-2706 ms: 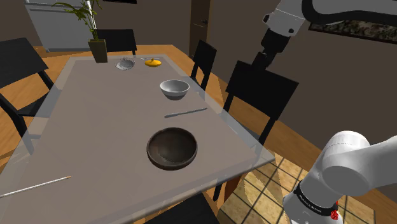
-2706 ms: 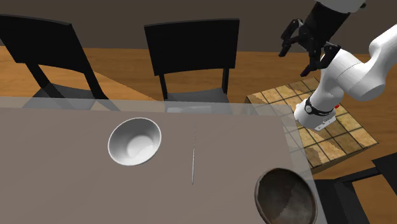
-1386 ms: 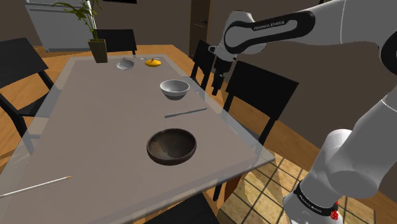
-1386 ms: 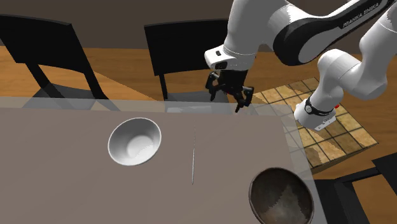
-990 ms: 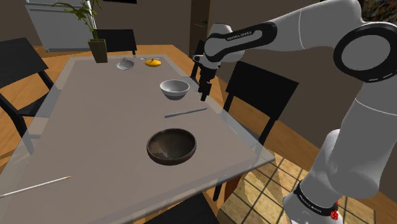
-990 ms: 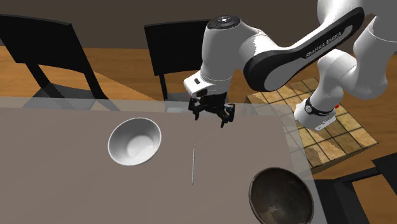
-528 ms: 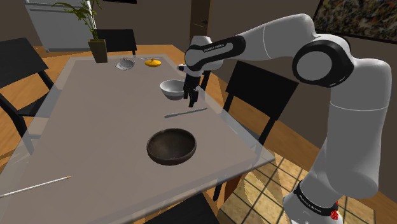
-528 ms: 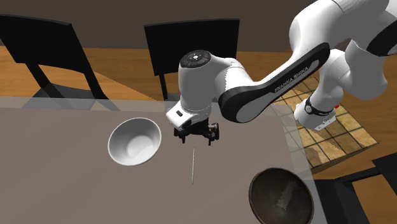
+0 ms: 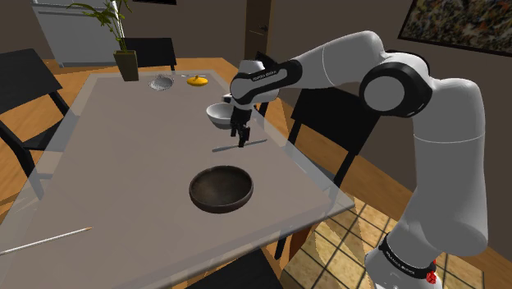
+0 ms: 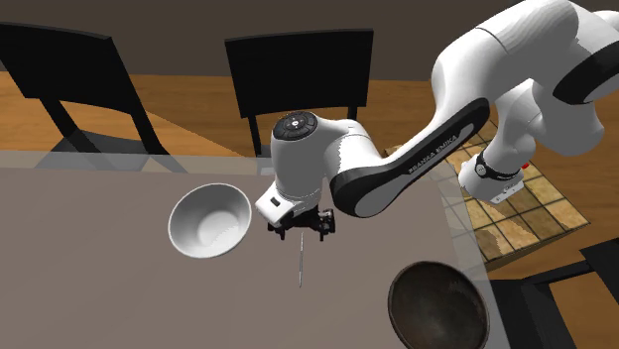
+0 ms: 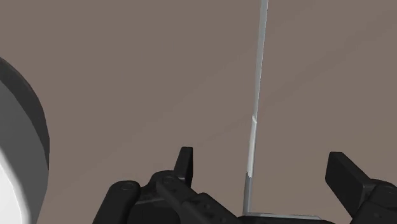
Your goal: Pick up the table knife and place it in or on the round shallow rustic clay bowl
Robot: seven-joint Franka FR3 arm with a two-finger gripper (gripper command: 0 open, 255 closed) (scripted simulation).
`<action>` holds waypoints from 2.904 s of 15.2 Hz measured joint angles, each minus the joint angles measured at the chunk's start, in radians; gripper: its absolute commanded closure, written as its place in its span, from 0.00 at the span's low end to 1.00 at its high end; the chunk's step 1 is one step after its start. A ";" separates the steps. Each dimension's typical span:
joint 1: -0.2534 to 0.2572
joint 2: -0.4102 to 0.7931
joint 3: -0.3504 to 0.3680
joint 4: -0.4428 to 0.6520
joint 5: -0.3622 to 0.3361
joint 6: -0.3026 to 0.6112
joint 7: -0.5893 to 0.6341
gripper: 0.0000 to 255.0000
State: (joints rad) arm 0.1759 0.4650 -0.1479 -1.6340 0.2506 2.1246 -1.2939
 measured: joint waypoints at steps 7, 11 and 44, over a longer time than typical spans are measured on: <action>0.000 0.012 0.002 -0.003 0.003 0.015 -0.002 0.00; 0.000 0.012 0.002 -0.003 0.003 0.015 -0.002 1.00; -0.004 -0.070 -0.013 0.213 -0.033 -0.277 0.053 1.00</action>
State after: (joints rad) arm 0.1724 0.3951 -0.1607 -1.4212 0.2174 1.8475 -1.2408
